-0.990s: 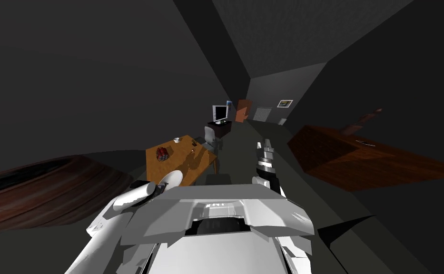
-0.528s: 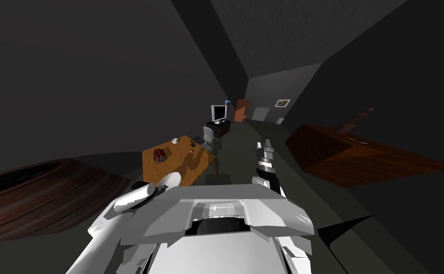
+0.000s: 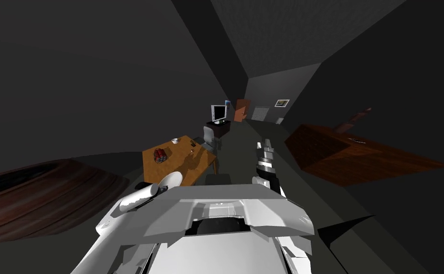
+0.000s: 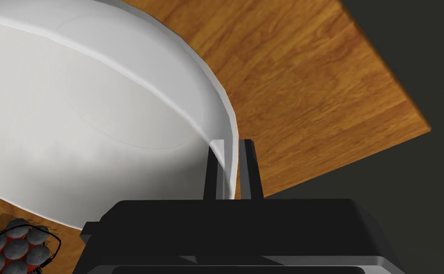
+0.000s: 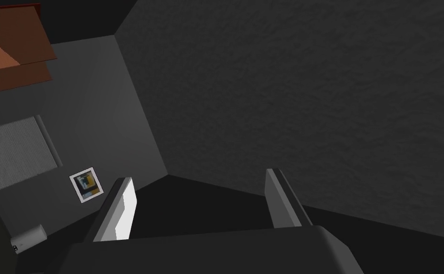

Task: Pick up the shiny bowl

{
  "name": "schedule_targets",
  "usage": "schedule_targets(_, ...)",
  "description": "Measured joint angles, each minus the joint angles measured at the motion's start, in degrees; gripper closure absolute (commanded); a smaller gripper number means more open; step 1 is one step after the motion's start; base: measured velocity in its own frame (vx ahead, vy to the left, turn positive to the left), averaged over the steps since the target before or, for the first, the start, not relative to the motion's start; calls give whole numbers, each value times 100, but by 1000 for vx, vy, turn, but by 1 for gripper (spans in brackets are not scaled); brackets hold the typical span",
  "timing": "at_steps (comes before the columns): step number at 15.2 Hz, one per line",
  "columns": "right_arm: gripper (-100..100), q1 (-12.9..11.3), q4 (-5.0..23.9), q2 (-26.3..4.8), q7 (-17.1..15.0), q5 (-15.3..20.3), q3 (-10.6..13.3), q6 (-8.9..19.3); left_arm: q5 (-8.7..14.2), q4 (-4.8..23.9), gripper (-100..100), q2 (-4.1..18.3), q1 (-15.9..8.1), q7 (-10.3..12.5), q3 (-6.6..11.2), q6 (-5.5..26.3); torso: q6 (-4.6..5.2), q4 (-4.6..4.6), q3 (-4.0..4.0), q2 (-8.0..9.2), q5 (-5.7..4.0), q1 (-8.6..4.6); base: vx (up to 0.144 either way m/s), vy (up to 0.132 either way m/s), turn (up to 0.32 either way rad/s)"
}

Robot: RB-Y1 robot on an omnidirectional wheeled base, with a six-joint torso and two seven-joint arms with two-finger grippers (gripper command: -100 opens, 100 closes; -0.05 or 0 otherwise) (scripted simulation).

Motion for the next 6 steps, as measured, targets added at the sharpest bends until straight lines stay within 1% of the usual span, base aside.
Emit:
schedule_targets(1, 0, 0, 0, 0, 0, 0, 0, 0, 1, 0, 100, 0, -2, 1, 0, 0, -1, -1, 0, 0, -1, -1, 0, 0, 0)
schedule_targets(3, 0, 0, 0, 0, 0, 0, 0, 0, 17, -48, 100, 17, 1, -4, 23, 47, -1, 0, -1, -2, -4, -7, 15, -32, 26)
schedule_targets(6, 0, 0, 0, 0, 0, 0, 0, 0, 88, -296, 100, 64, 73, -46, 119, 262, -1, 0, -1, -2, -10, -25, 11, -38, 23)
